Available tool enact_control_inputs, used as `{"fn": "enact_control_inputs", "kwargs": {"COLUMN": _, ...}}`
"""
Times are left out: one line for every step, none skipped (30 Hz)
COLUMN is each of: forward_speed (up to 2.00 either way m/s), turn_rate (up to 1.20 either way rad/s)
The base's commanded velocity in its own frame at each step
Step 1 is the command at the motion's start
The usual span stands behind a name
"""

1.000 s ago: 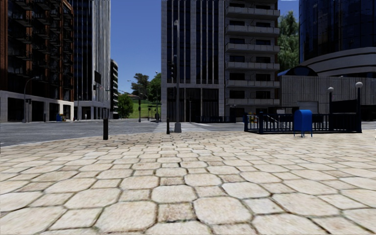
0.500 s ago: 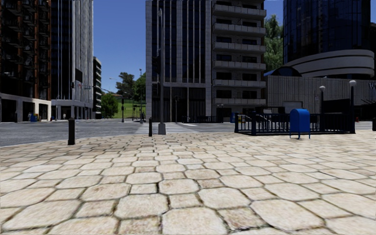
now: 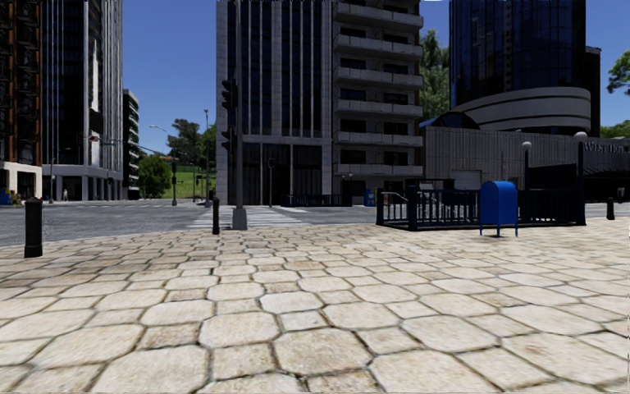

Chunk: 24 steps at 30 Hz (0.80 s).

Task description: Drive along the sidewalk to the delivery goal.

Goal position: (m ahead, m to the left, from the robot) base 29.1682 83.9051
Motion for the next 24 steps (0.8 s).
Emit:
{"fn": "enact_control_inputs", "kwargs": {"forward_speed": 2.00, "turn_rate": -0.16}}
{"fn": "enact_control_inputs", "kwargs": {"forward_speed": 2.00, "turn_rate": 0.00}}
{"fn": "enact_control_inputs", "kwargs": {"forward_speed": 2.00, "turn_rate": 0.00}}
{"fn": "enact_control_inputs", "kwargs": {"forward_speed": 2.00, "turn_rate": 0.00}}
{"fn": "enact_control_inputs", "kwargs": {"forward_speed": 2.00, "turn_rate": 0.00}}
{"fn": "enact_control_inputs", "kwargs": {"forward_speed": 2.00, "turn_rate": 0.00}}
{"fn": "enact_control_inputs", "kwargs": {"forward_speed": 2.00, "turn_rate": 0.00}}
{"fn": "enact_control_inputs", "kwargs": {"forward_speed": 2.00, "turn_rate": 0.00}}
{"fn": "enact_control_inputs", "kwargs": {"forward_speed": 2.00, "turn_rate": 0.00}}
{"fn": "enact_control_inputs", "kwargs": {"forward_speed": 2.00, "turn_rate": 0.00}}
{"fn": "enact_control_inputs", "kwargs": {"forward_speed": 2.00, "turn_rate": 0.00}}
{"fn": "enact_control_inputs", "kwargs": {"forward_speed": 2.00, "turn_rate": 0.00}}
{"fn": "enact_control_inputs", "kwargs": {"forward_speed": 2.00, "turn_rate": 0.00}}
{"fn": "enact_control_inputs", "kwargs": {"forward_speed": 2.00, "turn_rate": 0.00}}
{"fn": "enact_control_inputs", "kwargs": {"forward_speed": 2.00, "turn_rate": 0.00}}
{"fn": "enact_control_inputs", "kwargs": {"forward_speed": 2.00, "turn_rate": 0.00}}
{"fn": "enact_control_inputs", "kwargs": {"forward_speed": 2.00, "turn_rate": 0.00}}
{"fn": "enact_control_inputs", "kwargs": {"forward_speed": 2.00, "turn_rate": 0.00}}
{"fn": "enact_control_inputs", "kwargs": {"forward_speed": 2.00, "turn_rate": 0.00}}
{"fn": "enact_control_inputs", "kwargs": {"forward_speed": 2.00, "turn_rate": 0.00}}
{"fn": "enact_control_inputs", "kwargs": {"forward_speed": 2.00, "turn_rate": 0.00}}
{"fn": "enact_control_inputs", "kwargs": {"forward_speed": 2.00, "turn_rate": 0.00}}
{"fn": "enact_control_inputs", "kwargs": {"forward_speed": 2.00, "turn_rate": 0.00}}
{"fn": "enact_control_inputs", "kwargs": {"forward_speed": 2.00, "turn_rate": 0.00}}
